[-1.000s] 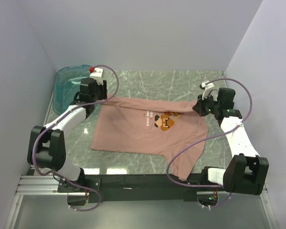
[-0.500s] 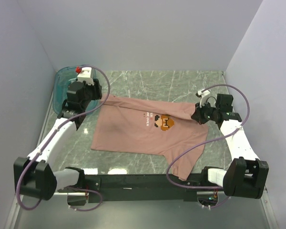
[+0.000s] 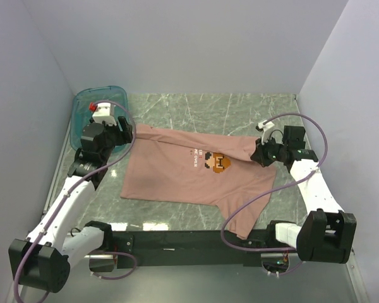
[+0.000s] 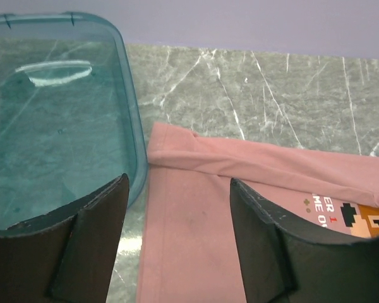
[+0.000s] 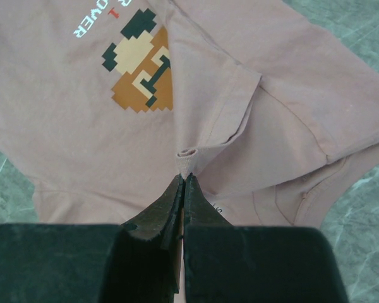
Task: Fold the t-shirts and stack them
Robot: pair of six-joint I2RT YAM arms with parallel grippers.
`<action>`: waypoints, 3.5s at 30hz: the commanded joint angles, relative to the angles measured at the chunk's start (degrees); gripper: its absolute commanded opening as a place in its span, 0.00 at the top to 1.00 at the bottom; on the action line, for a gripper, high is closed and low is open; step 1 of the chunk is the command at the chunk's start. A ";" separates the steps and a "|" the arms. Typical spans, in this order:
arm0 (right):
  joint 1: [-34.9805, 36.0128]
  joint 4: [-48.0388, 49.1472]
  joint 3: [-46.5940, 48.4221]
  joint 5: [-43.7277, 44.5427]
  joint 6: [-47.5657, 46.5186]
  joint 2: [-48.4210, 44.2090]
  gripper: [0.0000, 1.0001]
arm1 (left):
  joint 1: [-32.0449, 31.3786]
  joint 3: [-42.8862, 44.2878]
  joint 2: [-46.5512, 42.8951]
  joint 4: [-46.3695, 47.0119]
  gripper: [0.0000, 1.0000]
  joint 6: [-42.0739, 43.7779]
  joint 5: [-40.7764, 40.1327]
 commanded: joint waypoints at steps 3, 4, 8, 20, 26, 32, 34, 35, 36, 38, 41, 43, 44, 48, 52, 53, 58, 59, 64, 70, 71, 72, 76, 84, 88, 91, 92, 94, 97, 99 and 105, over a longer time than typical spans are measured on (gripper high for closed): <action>0.71 -3.15 0.49 -1.63 -2.46 -2.73 1.00 | 0.06 -0.93 -0.97 -2.01 0.29 -4.85 1.82; 0.71 -3.24 0.31 -1.72 -2.64 -3.25 1.00 | 0.06 -1.02 -0.71 -2.19 0.29 -5.21 2.70; 0.97 -4.91 0.22 -2.42 -4.31 -3.43 1.00 | 0.14 -1.29 0.88 -1.93 0.30 -6.70 4.55; 1.06 -7.71 -1.97 -1.28 -8.69 -2.65 0.97 | 0.14 0.73 7.82 -1.49 0.33 -8.29 8.24; 0.19 -5.01 1.79 2.49 -2.75 -1.42 0.49 | 0.06 1.96 9.23 -1.75 0.33 -8.11 7.98; -5.44 -0.53 12.69 5.30 12.54 9.99 0.38 | 0.14 3.28 9.93 -2.98 0.32 -7.59 6.66; -5.79 0.62 16.19 13.00 18.42 17.19 0.39 | 0.23 3.20 10.11 -3.07 0.32 -7.76 6.40; -6.14 0.62 17.52 14.61 22.89 19.57 0.41 | 0.23 3.20 10.20 -2.89 0.32 -8.20 6.49; -6.50 0.89 19.36 15.93 24.85 23.51 0.43 | 0.32 3.02 10.11 -2.89 0.32 -8.29 6.57; -8.34 2.28 20.96 18.05 29.42 27.83 0.48 | 0.32 2.32 9.67 -2.81 0.32 -8.73 6.31; -10.71 2.21 24.56 18.23 32.25 31.97 0.53 | 0.32 1.09 8.53 -3.07 0.32 -8.73 5.87; -11.42 1.51 27.81 18.49 33.04 35.93 0.53 | 0.50 0.22 7.57 -3.42 0.32 -8.73 5.61; -12.03 0.98 28.78 17.97 33.04 37.07 0.53 | 0.50 -0.05 7.39 -3.51 0.32 -8.90 5.52; -12.30 0.19 32.73 17.35 33.22 42.26 0.53 | 0.58 -1.63 6.51 -3.51 0.32 -9.61 5.61; -12.39 -1.48 36.16 15.60 34.18 46.04 0.54 | 0.58 -2.78 6.07 -3.24 0.32 -10.40 5.61; -12.39 -1.75 36.78 15.25 34.36 47.27 0.55 | 0.58 -2.78 6.07 -3.42 0.32 -10.40 5.61; -12.39 -3.15 38.63 14.37 35.41 49.21 0.59 | 0.67 -2.17 5.80 -4.39 0.32 -10.31 5.61; -12.39 -3.24 38.46 14.28 35.41 49.04 0.59 | 0.59 -2.16 5.80 -4.56 0.32 -10.31 5.61; -12.74 -2.98 37.75 13.66 35.41 48.68 0.71 | 0.67 -2.43 5.19 -4.83 0.32 -10.31 5.61; -13.00 -3.16 38.98 13.05 34.71 48.77 0.97 | 0.67 -2.25 5.10 -5.18 0.32 -10.40 5.61; -13.18 -2.81 38.98 13.13 34.71 48.34 0.98 | 0.67 -2.25 5.01 -5.18 0.32 -10.40 5.61; -13.35 -2.37 38.90 13.31 34.71 48.07 0.99 | 0.67 -2.25 4.92 -5.27 0.32 -10.40 5.61; -13.62 -1.66 41.44 13.48 34.54 48.15 0.99 | 0.67 -2.51 4.48 -5.70 0.32 -10.31 5.52; -13.97 -1.31 47.50 16.73 33.04 52.29 1.00 | 0.67 -2.08 6.50 -4.57 0.33 -10.75 5.61; -14.15 -0.61 50.58 18.93 32.34 54.48 1.00 | 0.67 -1.11 9.22 -2.72 0.35 -12.15 5.87; -14.15 -0.61 54.09 20.16 32.16 55.80 1.00 | 0.50 0.47 12.73 -0.26 0.39 -13.03 9.11; -14.15 -0.69 56.01 20.86 32.08 56.85 1.00 | 0.50 1.08 13.88 -0.08 0.40 -13.04 9.91; -14.23 -0.69 57.61 21.74 32.16 58.17 1.00 | -0.12 3.36 17.48 0.18 0.40 -12.34 10.44; -14.32 -1.04 60.16 22.54 32.25 59.66 1.00 | -1.35 6.88 22.40 -0.43 0.41 -10.23 9.48; -14.41 -1.31 61.57 22.36 32.16 60.28 1.00 | -2.48 10.13 26.17 -1.22 0.40 -9.00 8.25; -14.50 -1.22 62.27 22.45 31.55 61.08 1.00 | -5.30 17.60 35.58 -5.52 0.40 -1.35 5.61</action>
